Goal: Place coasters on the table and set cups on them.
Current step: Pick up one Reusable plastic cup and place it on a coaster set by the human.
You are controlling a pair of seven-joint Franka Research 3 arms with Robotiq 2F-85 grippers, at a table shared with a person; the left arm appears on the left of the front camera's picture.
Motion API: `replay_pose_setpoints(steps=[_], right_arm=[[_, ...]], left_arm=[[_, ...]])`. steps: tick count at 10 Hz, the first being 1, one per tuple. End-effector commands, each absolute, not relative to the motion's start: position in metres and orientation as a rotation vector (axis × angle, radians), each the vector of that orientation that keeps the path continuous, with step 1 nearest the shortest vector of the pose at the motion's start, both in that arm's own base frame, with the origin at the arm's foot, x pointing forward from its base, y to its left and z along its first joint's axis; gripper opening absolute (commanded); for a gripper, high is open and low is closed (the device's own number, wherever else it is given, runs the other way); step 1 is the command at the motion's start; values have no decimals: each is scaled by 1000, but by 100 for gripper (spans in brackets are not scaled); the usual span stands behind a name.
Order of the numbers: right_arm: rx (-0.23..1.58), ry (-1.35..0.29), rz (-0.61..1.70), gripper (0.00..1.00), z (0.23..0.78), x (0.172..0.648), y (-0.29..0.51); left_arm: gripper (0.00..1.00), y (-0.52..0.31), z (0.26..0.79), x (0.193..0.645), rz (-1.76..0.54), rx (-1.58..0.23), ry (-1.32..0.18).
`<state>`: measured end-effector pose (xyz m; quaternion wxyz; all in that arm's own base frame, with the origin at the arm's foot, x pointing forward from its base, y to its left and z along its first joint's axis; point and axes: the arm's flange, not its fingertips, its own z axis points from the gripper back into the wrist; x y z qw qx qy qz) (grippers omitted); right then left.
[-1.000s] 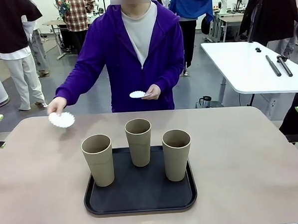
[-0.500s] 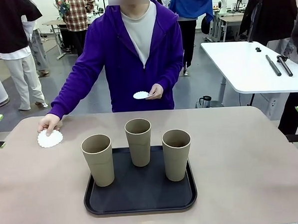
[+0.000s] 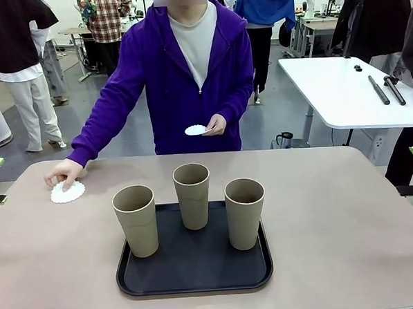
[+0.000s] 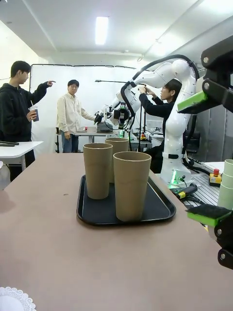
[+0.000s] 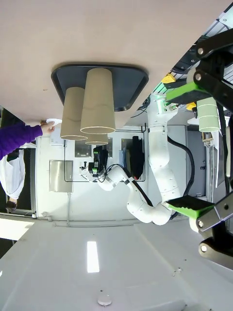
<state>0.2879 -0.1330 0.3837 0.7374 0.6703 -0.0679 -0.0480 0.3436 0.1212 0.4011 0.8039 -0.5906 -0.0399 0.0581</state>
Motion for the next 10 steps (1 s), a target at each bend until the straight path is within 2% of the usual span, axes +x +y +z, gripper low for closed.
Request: replay_pose_setpoints(steps=[1, 8, 10], right_arm=[[1478, -162, -110, 100, 385, 289, -134], [1478, -162, -110, 100, 385, 289, -134], [1478, -162, -110, 100, 385, 289, -134]], left_arm=[[100, 120, 401, 344, 126, -1274, -92], [100, 121, 401, 344, 125, -1265, -86], [100, 102, 454, 354, -314, -1060, -190]])
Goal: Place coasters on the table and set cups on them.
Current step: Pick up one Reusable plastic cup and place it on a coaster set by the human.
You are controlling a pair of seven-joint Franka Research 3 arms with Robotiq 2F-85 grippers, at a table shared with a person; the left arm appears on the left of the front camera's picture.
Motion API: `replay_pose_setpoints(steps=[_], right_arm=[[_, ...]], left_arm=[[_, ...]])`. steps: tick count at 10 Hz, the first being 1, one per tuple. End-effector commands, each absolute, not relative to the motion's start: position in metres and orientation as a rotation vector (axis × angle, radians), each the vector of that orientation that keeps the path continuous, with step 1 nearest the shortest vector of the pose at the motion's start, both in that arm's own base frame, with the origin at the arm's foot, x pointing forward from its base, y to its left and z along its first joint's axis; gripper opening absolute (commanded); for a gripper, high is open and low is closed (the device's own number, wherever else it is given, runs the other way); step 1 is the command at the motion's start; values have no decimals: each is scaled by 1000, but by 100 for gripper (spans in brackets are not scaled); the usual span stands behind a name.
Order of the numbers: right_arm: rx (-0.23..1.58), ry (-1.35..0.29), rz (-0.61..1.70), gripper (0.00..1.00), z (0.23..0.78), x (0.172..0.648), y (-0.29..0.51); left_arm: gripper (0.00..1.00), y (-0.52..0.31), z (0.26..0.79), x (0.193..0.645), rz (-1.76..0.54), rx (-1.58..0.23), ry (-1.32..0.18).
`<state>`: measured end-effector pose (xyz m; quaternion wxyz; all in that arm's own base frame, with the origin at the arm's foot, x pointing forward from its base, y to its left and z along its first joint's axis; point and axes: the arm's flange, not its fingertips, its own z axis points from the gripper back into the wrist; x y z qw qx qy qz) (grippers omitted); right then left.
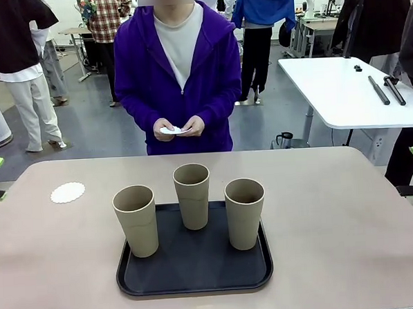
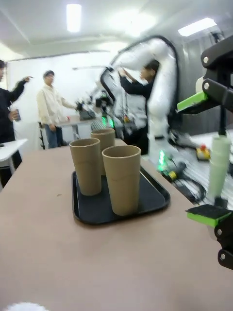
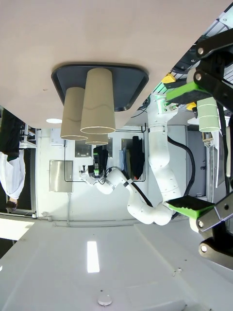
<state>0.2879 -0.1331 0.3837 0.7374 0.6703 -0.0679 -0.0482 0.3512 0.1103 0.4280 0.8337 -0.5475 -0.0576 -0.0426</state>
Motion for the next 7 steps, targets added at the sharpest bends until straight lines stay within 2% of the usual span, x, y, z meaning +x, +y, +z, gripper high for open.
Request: replay_pose_setpoints(steps=[1, 3, 4, 7], right_arm=[[1478, -162, -110, 100, 385, 289, -134], [1478, -162, -110, 100, 385, 289, -134], [1478, -162, -110, 100, 385, 289, -134], [1478, -162, -110, 100, 385, 289, -134]], left_arm=[[100, 81, 479, 358, -470, -895, -248], [100, 29, 517, 359, -739, -553, -333], [100, -9, 527, 352, -884, -386, -329], [100, -95, 517, 342, -1009, -55, -280]])
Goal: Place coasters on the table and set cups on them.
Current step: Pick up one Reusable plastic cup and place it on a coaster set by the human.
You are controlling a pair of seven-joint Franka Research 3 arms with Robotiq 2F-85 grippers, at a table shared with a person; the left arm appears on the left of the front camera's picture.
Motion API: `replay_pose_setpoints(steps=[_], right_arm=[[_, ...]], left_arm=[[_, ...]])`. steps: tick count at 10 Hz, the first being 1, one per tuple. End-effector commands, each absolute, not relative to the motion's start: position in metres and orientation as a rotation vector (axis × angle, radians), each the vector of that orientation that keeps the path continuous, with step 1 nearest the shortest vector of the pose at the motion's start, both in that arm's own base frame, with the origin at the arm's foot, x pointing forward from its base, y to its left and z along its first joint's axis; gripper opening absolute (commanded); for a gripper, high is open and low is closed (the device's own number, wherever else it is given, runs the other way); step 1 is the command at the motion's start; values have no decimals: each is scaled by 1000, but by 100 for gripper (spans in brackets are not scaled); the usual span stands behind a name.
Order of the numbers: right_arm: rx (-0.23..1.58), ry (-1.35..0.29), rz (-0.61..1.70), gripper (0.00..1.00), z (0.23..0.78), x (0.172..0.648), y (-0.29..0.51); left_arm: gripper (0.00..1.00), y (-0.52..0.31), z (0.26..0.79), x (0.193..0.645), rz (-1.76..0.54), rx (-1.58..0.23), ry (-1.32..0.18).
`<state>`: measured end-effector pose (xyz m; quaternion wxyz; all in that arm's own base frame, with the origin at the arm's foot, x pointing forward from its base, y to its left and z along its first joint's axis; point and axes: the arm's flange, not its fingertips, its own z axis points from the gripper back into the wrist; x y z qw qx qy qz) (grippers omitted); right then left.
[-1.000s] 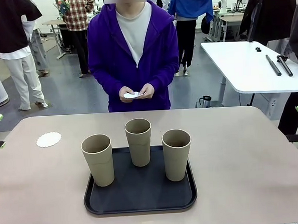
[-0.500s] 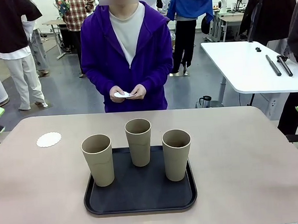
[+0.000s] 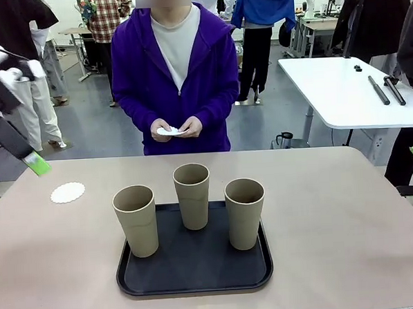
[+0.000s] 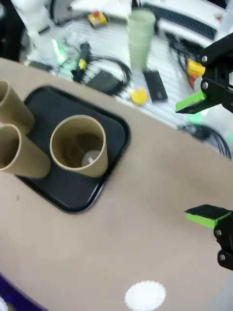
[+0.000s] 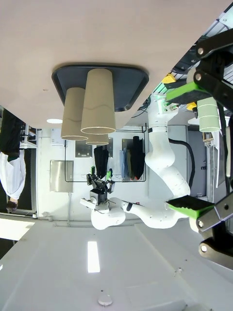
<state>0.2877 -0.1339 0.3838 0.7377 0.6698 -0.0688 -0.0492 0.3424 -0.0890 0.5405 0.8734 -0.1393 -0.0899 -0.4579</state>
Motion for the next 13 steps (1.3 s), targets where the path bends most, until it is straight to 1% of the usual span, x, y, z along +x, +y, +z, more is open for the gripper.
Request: replay_pose_setpoints(steps=[1, 2, 3, 4, 5, 8, 9, 10, 11, 12, 13], right_arm=[[1478, -162, -110, 100, 385, 289, -134], [1478, -162, -110, 100, 385, 289, -134], [1478, -162, -110, 100, 385, 289, -134], [1478, -162, -110, 100, 385, 289, -134], [1478, -162, -110, 100, 385, 289, -134], [1478, -162, -110, 100, 385, 289, -134], [1478, -162, -110, 100, 385, 289, -134], [1478, -162, -110, 100, 385, 289, -134], [1478, -162, -110, 100, 385, 289, -134], [1478, -162, -110, 100, 385, 289, -134], [1478, -162, -110, 100, 385, 289, -134]], left_arm=[[100, -117, 509, 339, -1046, 48, -255], [100, -127, 507, 340, -1057, 89, -235], [100, -132, 509, 344, -1062, 72, -216], [100, -130, 511, 346, -996, -43, -176], [100, -140, 511, 338, -1125, 61, -219], [100, -138, 507, 341, -1104, 41, -207], [100, -120, 500, 352, -1256, -209, -290], [100, -99, 499, 367, -1369, -425, -408], [100, -81, 500, 377, -1412, -576, -500], [100, -68, 497, 387, -1420, -723, -550], [100, -56, 482, 395, -1443, -852, -601]])
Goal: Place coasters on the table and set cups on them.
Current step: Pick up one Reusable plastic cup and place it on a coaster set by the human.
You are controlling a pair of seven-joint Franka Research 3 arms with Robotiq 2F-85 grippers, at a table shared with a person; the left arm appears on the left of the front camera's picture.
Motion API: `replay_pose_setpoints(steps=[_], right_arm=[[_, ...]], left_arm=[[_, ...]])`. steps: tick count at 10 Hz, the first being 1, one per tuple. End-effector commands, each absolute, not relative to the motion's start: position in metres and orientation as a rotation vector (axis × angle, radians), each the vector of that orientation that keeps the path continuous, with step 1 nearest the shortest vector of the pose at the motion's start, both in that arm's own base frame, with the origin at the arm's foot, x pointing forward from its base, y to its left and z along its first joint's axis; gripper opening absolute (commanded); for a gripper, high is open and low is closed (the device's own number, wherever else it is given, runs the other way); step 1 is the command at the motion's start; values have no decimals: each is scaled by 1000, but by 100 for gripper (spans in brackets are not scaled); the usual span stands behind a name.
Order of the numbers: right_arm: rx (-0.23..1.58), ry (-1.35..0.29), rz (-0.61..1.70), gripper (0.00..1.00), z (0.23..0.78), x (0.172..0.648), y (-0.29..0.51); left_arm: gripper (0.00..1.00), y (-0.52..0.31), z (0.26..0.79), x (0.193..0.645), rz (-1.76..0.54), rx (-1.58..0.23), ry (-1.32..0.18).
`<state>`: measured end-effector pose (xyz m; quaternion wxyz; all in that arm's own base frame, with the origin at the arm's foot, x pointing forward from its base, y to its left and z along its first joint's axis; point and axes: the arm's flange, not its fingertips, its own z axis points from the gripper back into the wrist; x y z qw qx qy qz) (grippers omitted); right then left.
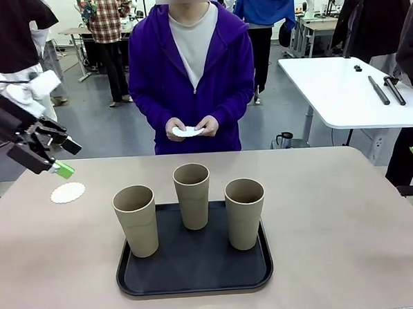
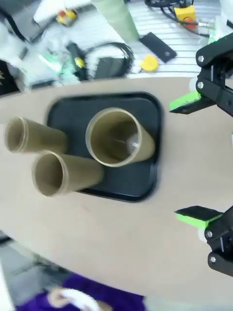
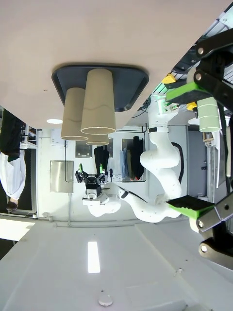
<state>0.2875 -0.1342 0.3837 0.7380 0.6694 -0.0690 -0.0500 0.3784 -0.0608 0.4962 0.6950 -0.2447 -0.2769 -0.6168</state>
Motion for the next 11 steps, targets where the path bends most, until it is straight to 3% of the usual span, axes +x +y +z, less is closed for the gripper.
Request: replay_pose_setpoints(steps=[1, 3, 6, 11], right_arm=[[1478, -162, -110, 100, 385, 289, -134], [1478, -162, -110, 100, 385, 289, -134], [1478, -162, -110, 100, 385, 289, -134], [1478, -162, -110, 100, 385, 289, -134]], left_arm=[[100, -56, 459, 403, -1456, -944, -670], [100, -51, 412, 417, -1389, -1090, -731], [100, -44, 363, 419, -1442, -1062, -950], [100, -54, 319, 420, -1446, -941, -870]])
